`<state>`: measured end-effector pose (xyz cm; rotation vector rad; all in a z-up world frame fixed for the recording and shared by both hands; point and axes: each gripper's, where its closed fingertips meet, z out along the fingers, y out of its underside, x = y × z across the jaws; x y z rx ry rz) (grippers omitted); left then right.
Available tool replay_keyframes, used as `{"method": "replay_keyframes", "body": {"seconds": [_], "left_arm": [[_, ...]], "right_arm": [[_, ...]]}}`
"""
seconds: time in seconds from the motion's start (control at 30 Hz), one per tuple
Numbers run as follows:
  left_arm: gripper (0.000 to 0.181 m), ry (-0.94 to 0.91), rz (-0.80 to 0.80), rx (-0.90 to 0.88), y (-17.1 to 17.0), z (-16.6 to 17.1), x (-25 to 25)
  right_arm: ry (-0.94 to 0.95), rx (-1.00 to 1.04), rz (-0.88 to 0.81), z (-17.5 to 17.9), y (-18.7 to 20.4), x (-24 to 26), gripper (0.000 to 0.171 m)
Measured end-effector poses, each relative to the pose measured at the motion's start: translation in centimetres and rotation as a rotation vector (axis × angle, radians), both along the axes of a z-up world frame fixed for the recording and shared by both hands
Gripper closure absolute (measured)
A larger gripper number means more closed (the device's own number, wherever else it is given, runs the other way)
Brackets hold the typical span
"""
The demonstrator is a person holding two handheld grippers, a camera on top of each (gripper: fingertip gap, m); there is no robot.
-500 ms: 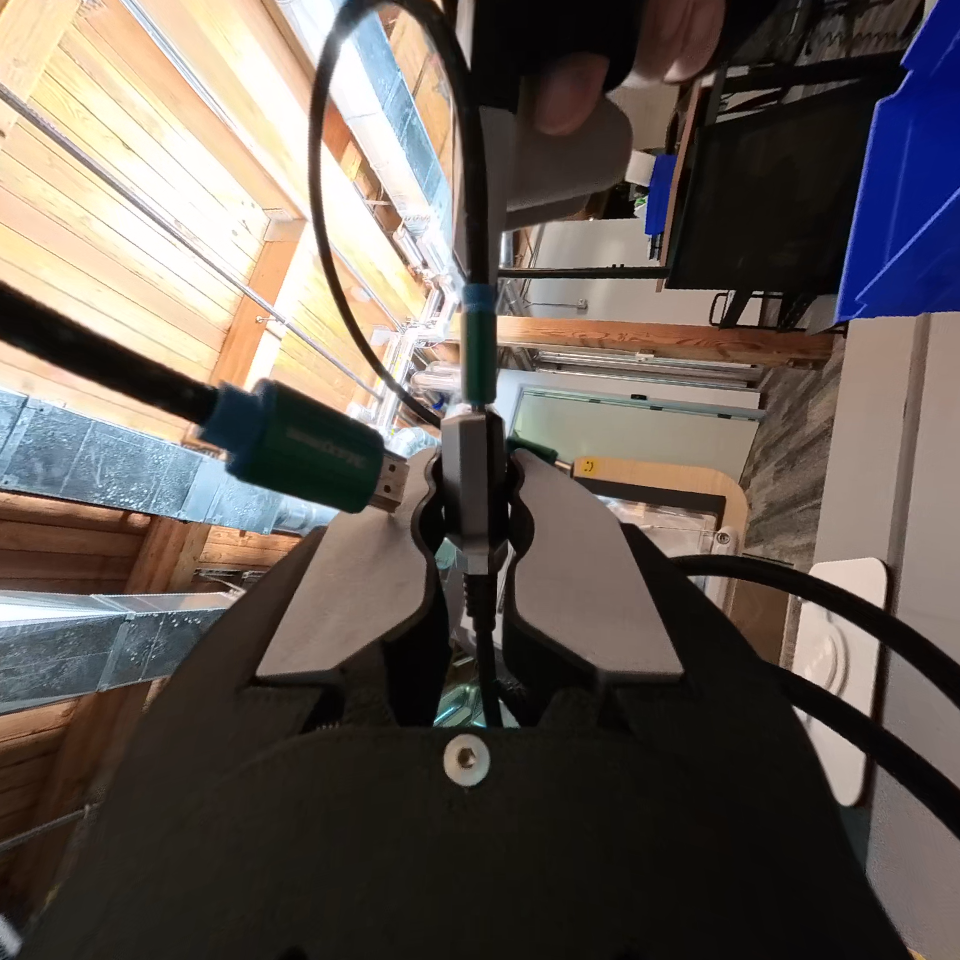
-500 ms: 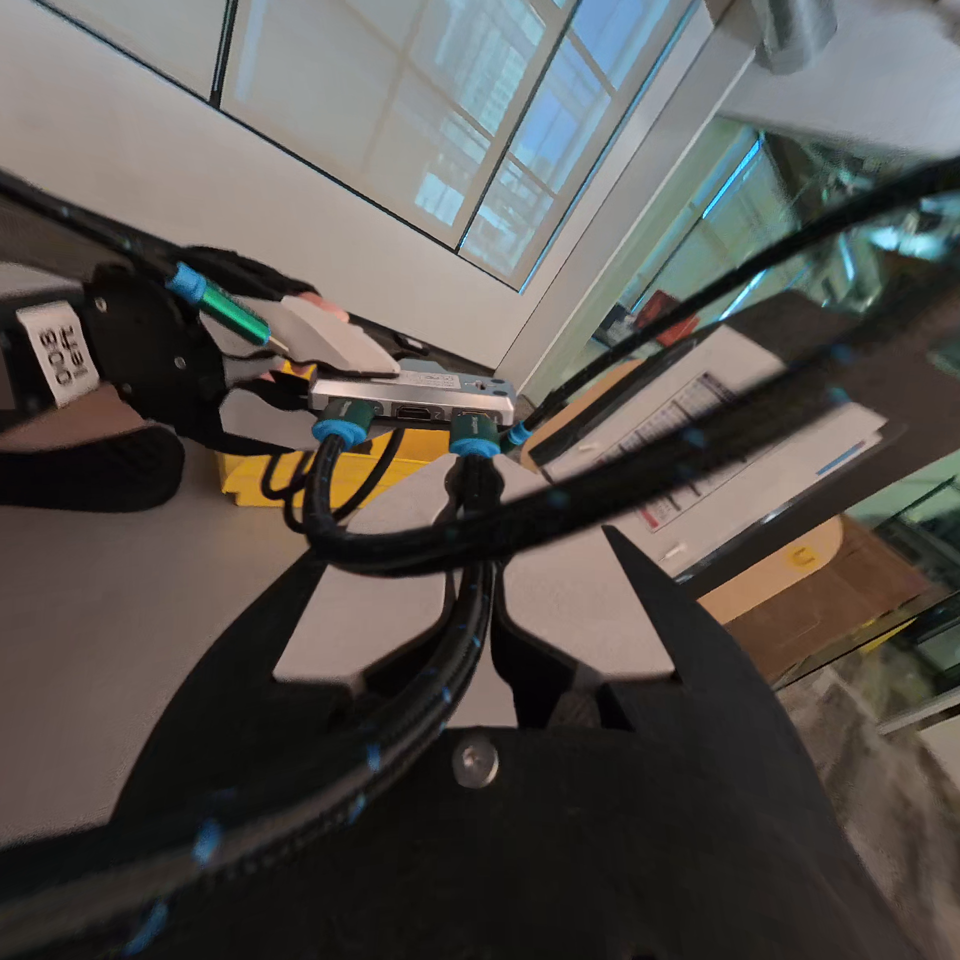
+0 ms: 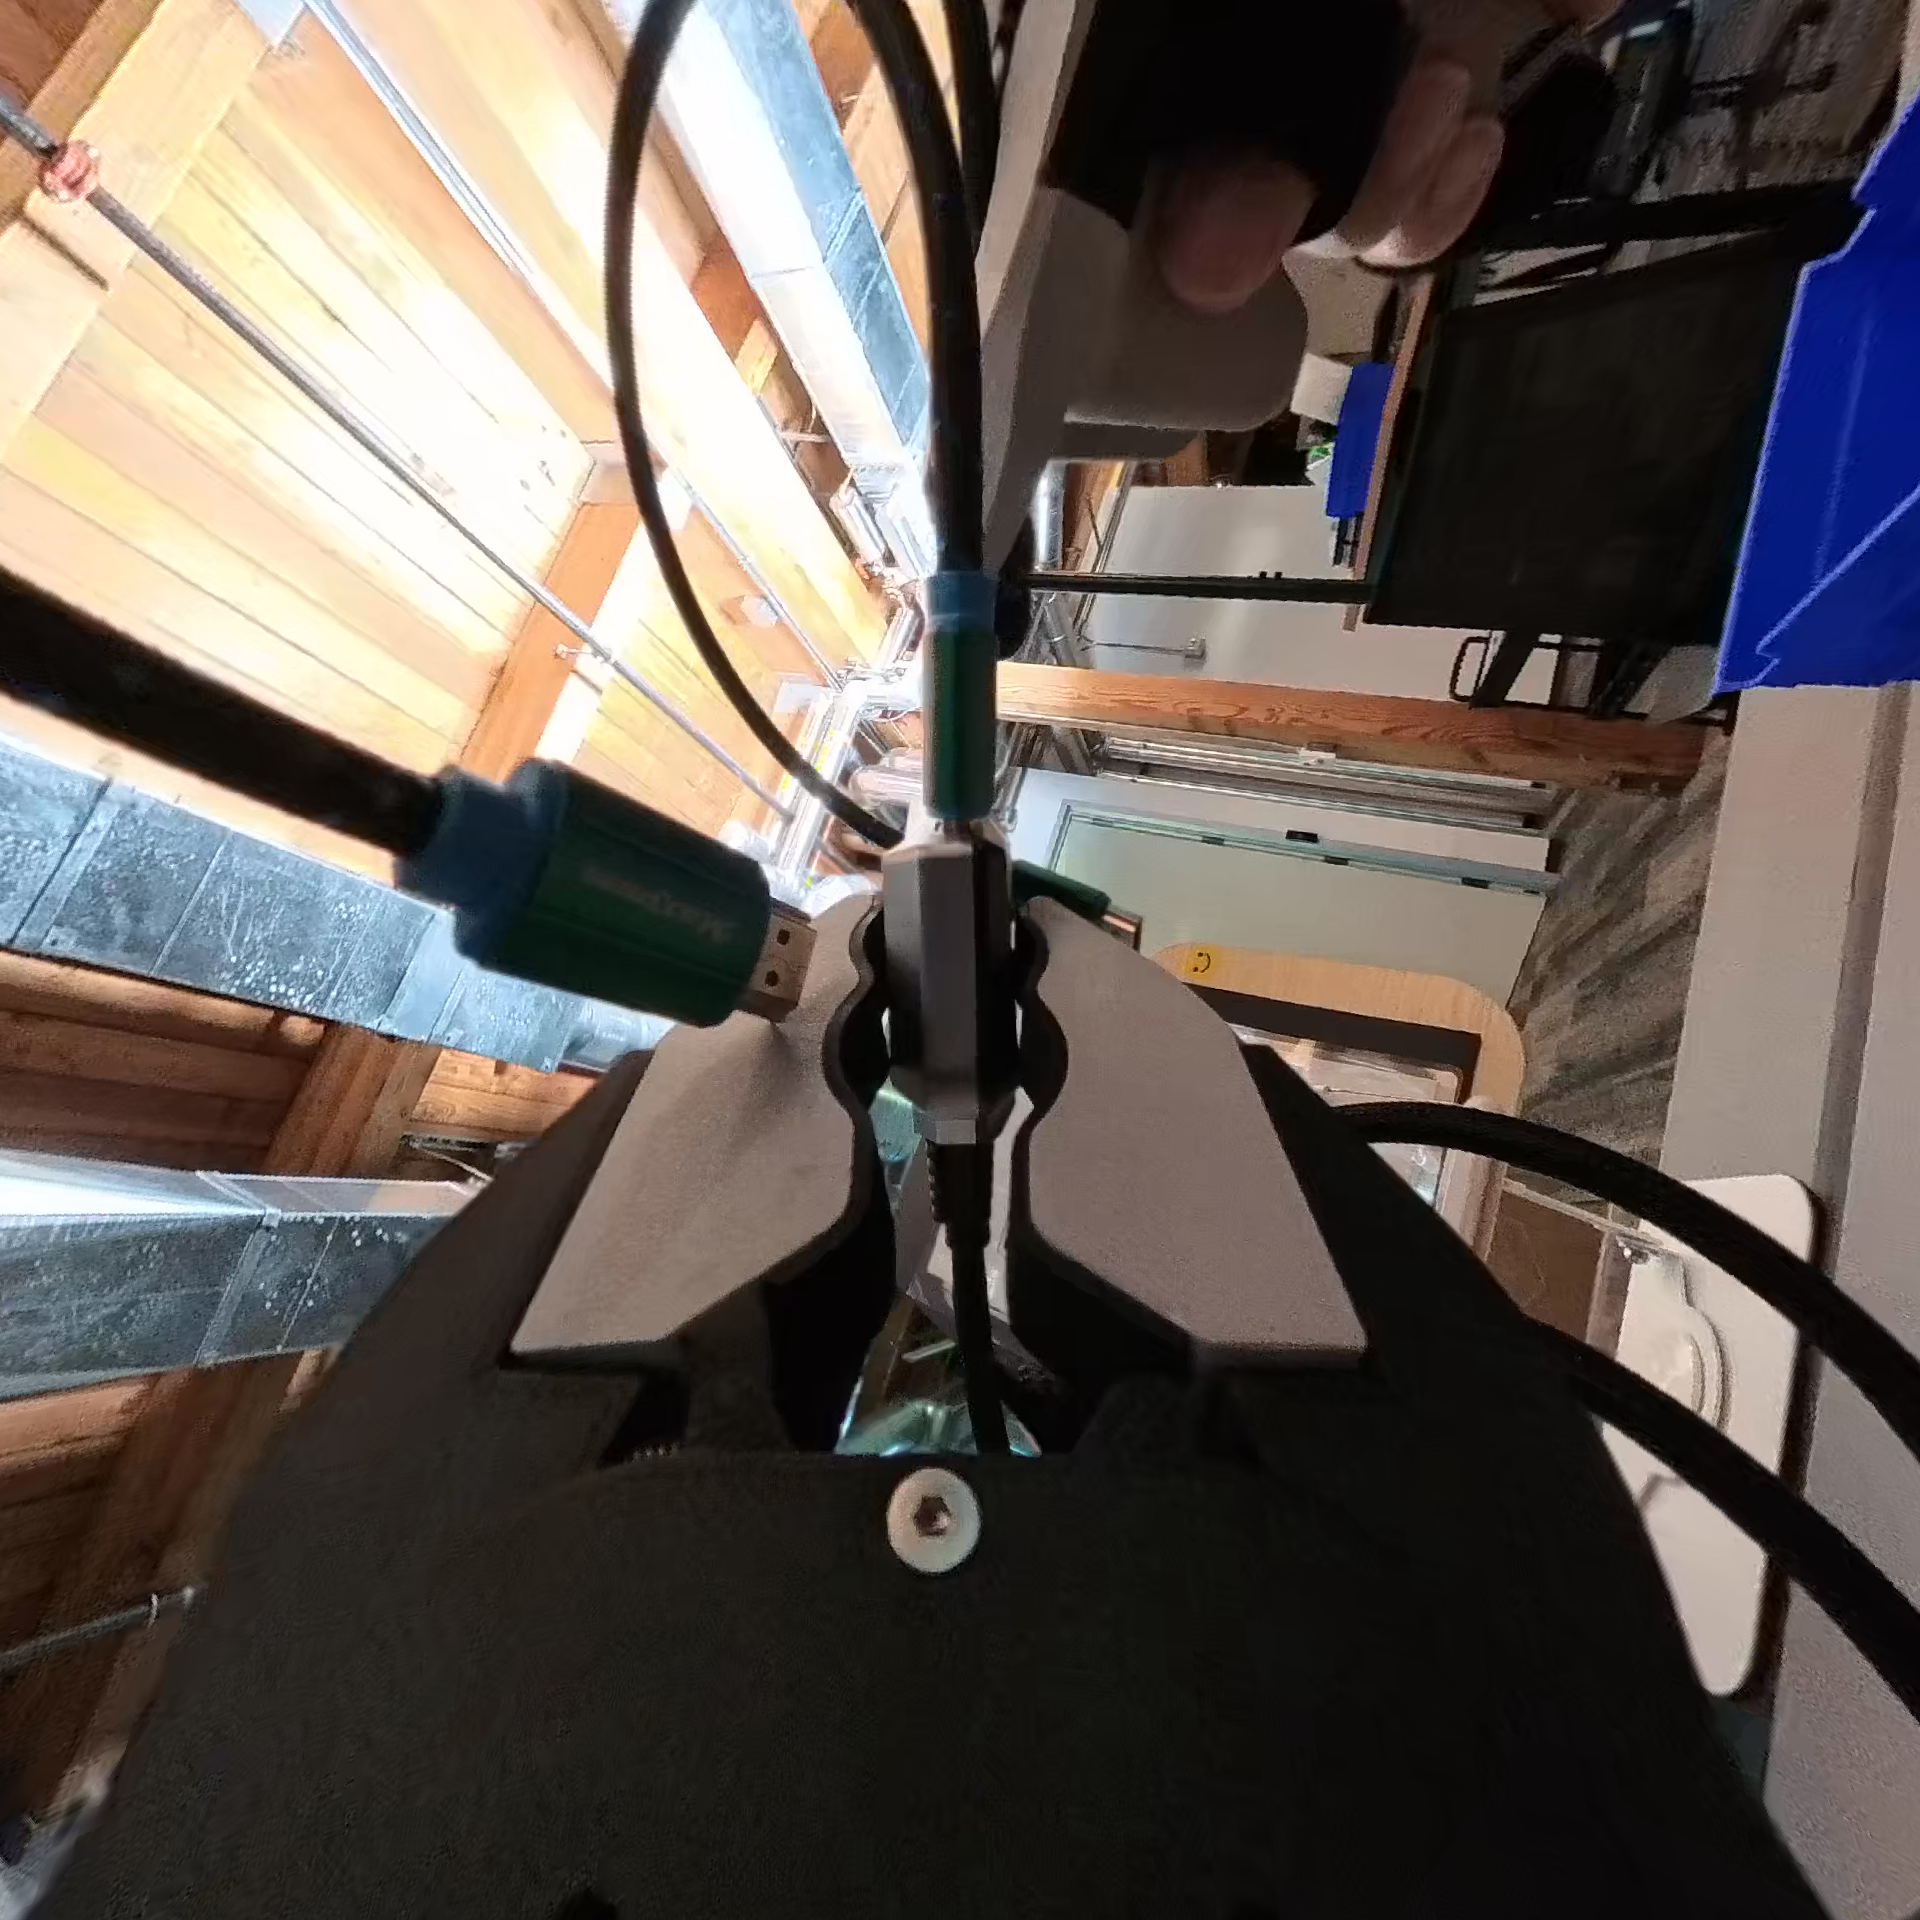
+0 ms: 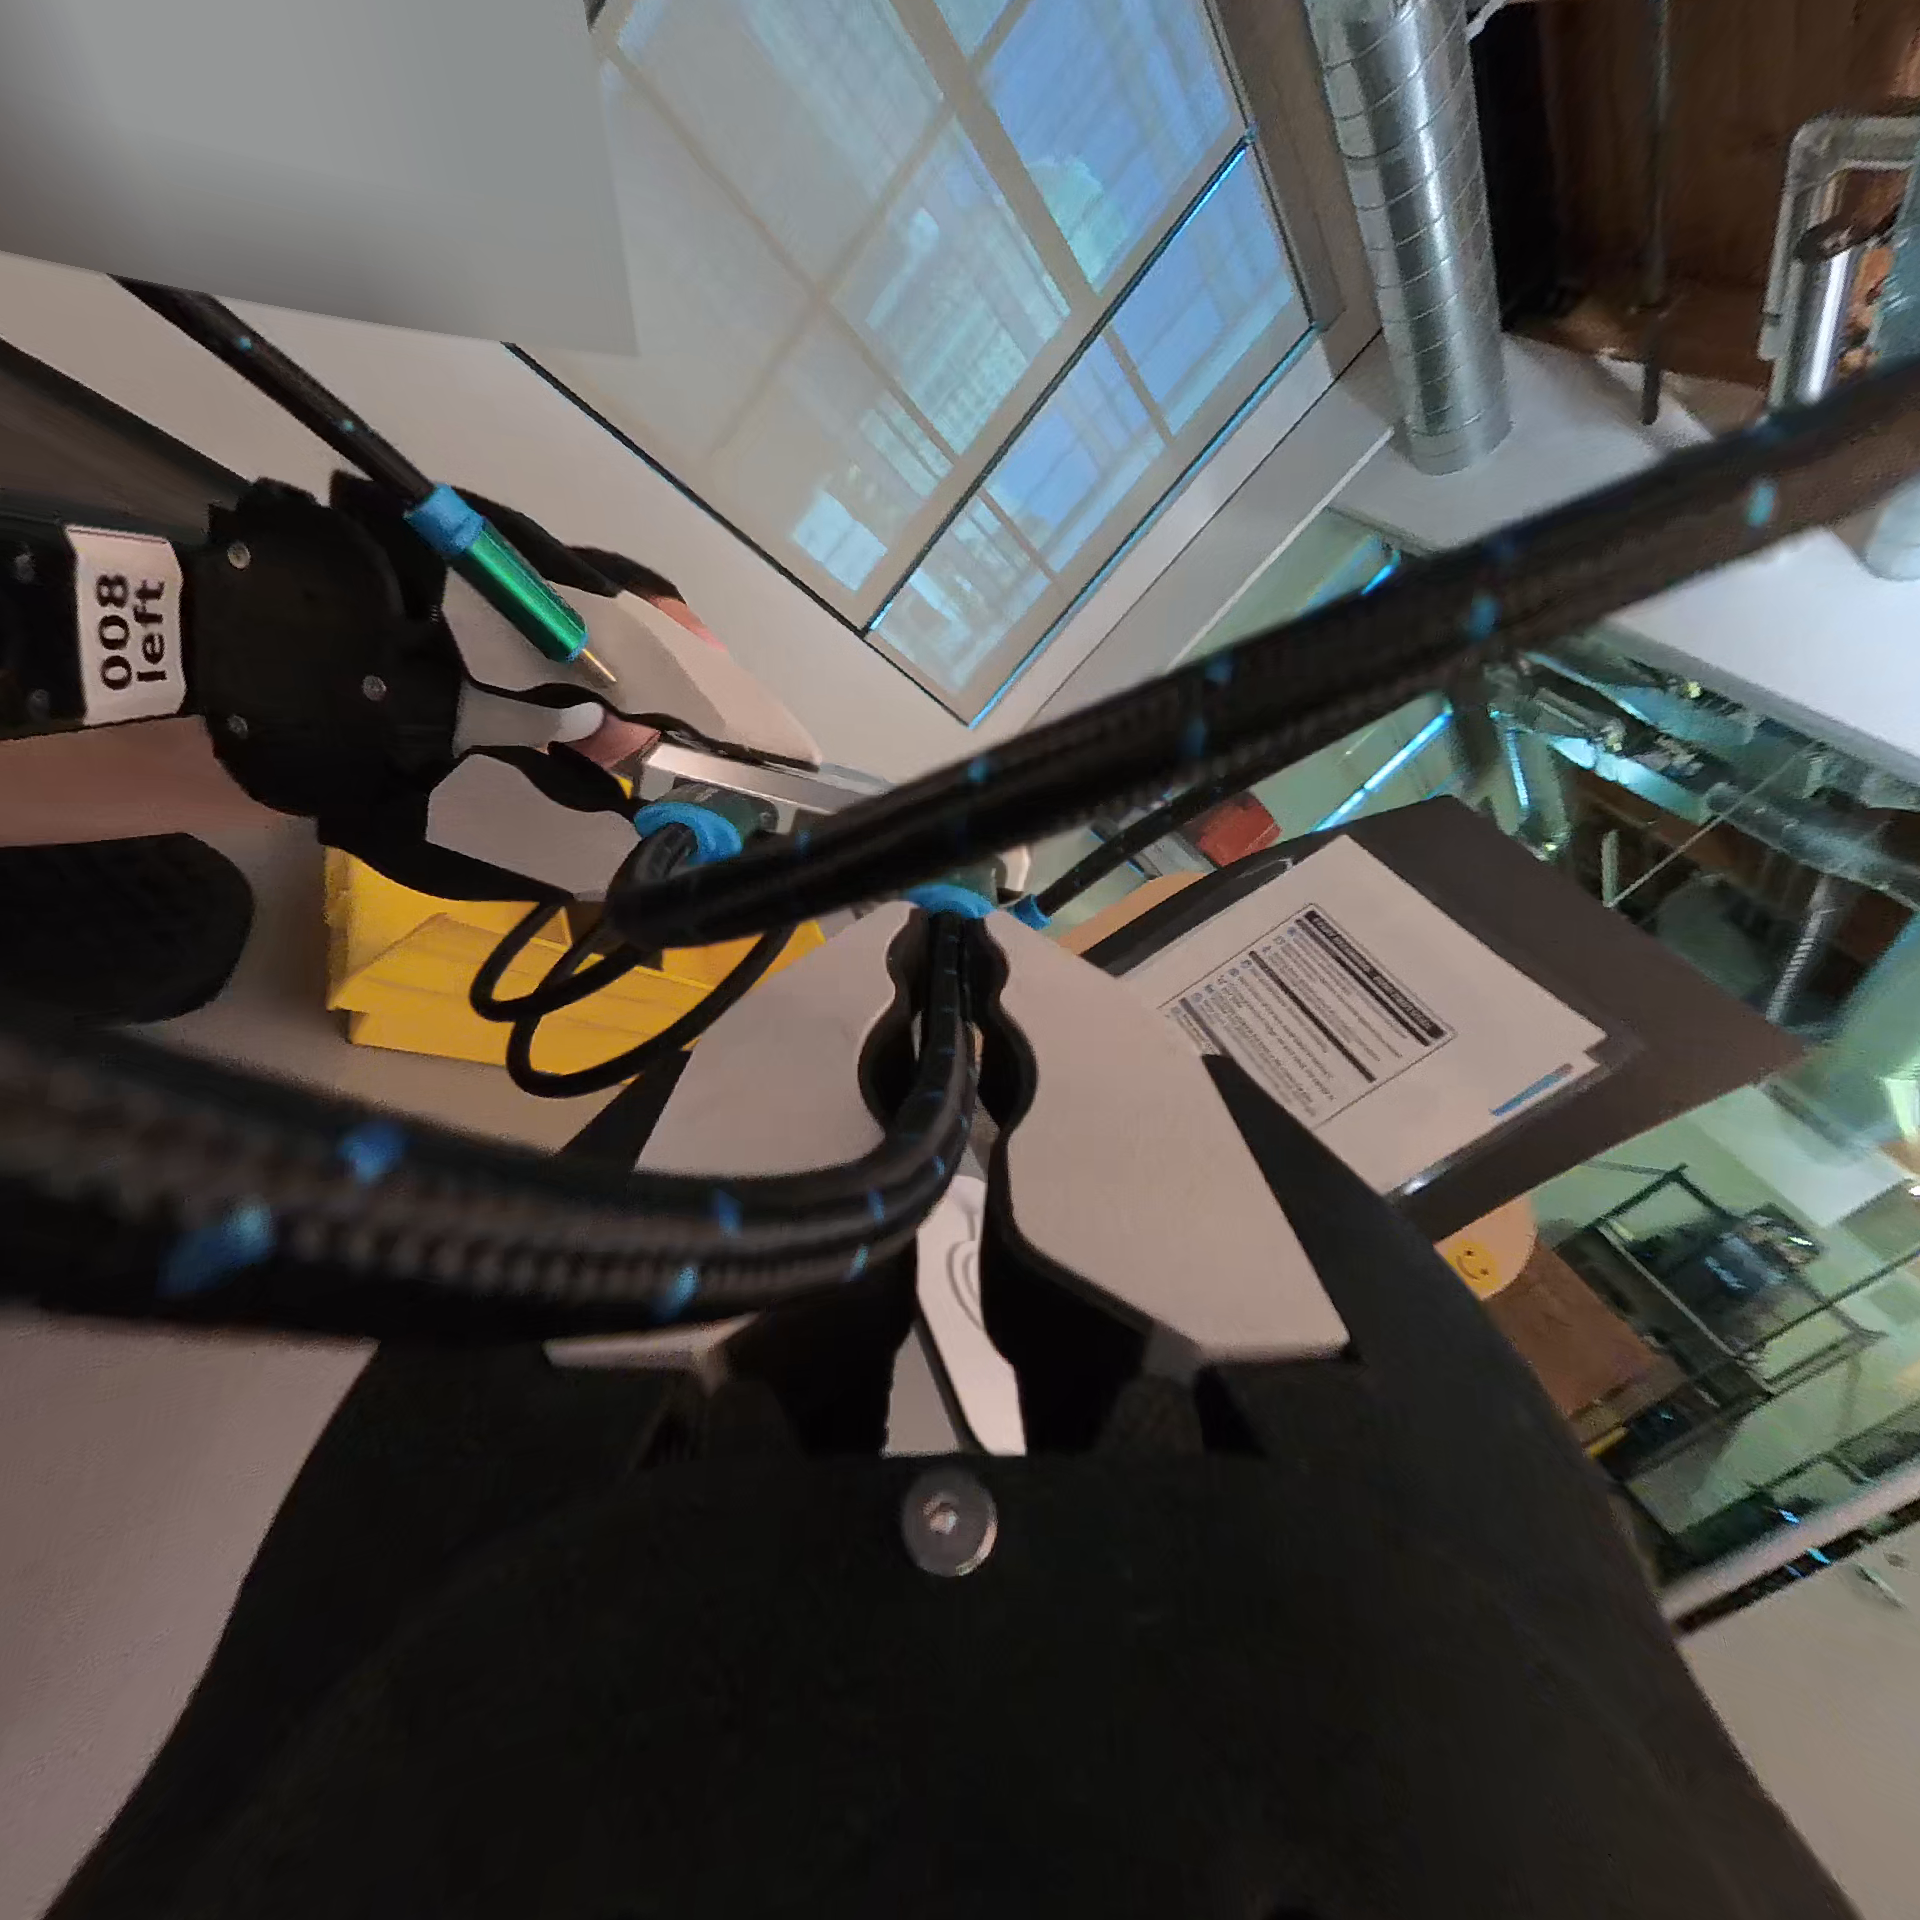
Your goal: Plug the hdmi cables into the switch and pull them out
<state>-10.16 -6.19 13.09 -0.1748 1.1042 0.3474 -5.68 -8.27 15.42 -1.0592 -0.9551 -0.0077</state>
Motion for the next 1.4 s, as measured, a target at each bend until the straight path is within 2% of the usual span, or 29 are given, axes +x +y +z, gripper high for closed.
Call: {"method": "replay_keyframes", "body": {"seconds": [0.07, 0.17, 0.27, 0.37, 0.53, 0.9, 1.13, 1.3, 1.4], "left_arm": [[0.161, -0.02, 0.002, -0.018, 0.3, 0.2, 0.0], [0.151, -0.032, 0.042, -0.063, 1.3, 0.3, 0.3], [0.161, -0.025, 0.066, -0.085, 2.1, -0.3, 0.4], [0.161, -0.021, 0.086, -0.07, 2.5, -0.4, 0.4], [0.162, -0.007, 0.071, 0.005, 0.9, 0.0, 0.3], [0.163, -0.037, 0.031, -0.015, -1.2, 1.0, -0.4], [0.162, -0.001, 0.007, -0.001, -2.1, 0.6, 0.0], [0.161, 0.001, 0.034, 0.033, -1.5, 0.7, 0.2], [0.161, -0.07, 0.042, 0.01, -1.0, 1.2, 0.2]], "right_arm": [[-0.014, 0.019, -0.025, 0.3, -0.2, -0.1, 0.164], [-0.05, 0.022, -0.027, 0.1, -0.4, -0.8, 0.164], [-0.093, 0.023, -0.065, -0.4, 0.1, -1.3, 0.164], [-0.112, 0.022, -0.074, -0.7, 0.3, -1.2, 0.164], [-0.075, -0.018, 0.019, -0.2, -1.1, -1.3, 0.164], [-0.014, -0.056, 0.098, 0.4, -2.2, -1.9, 0.164], [0.005, -0.087, 0.145, 0.0, -2.2, -1.7, 0.164], [-0.022, -0.038, 0.105, 0.0, -1.9, -1.4, 0.164], [-0.034, 0.025, 0.081, 0.5, -2.0, -1.6, 0.164]]}}
